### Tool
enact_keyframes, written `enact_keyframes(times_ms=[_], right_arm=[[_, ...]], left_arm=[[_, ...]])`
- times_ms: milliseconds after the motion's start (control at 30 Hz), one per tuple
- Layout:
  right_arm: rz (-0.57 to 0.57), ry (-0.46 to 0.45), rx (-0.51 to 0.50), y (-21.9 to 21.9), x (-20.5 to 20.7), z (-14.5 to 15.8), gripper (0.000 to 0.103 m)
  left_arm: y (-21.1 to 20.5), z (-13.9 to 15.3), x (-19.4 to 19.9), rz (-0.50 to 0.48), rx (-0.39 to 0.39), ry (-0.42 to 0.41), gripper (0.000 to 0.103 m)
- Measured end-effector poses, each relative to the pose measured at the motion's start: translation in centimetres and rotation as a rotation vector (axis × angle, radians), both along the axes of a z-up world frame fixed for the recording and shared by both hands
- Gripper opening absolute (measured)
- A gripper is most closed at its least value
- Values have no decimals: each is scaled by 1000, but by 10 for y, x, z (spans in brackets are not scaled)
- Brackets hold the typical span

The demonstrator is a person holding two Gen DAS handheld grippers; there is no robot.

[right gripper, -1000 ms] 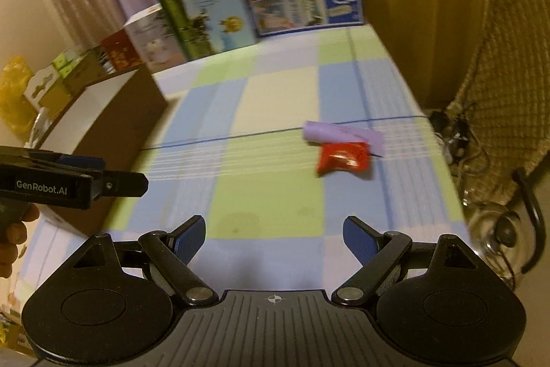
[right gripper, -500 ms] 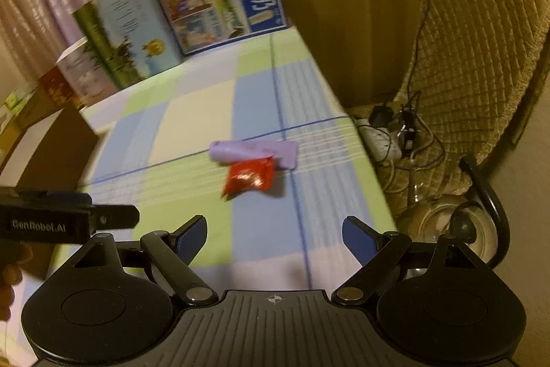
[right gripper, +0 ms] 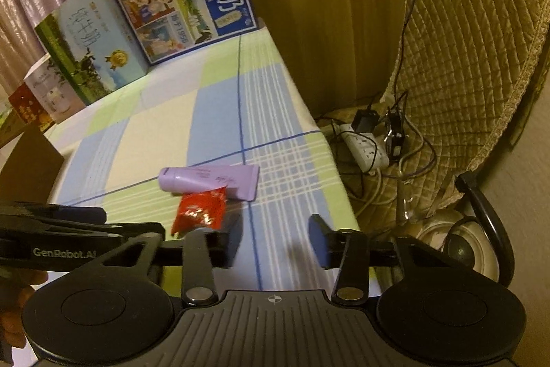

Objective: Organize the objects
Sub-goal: 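Grasp red candy packet with left tool while right tool grasps lavender tube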

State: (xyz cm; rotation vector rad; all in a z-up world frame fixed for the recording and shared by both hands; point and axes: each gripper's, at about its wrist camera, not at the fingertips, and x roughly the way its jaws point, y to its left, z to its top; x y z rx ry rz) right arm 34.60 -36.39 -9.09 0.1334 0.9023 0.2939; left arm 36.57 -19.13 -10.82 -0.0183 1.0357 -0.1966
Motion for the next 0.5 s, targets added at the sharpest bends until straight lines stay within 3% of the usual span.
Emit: enact_keyframes(times_ms=[300,500], right_arm=[[-32,39,1,-12,24,-15,34],[-31,55,11,-17,36,-21,34]], left_arm=[[-16,-24,34,22,-18,29,84],[-27,-40,51,28,-4,45,73]])
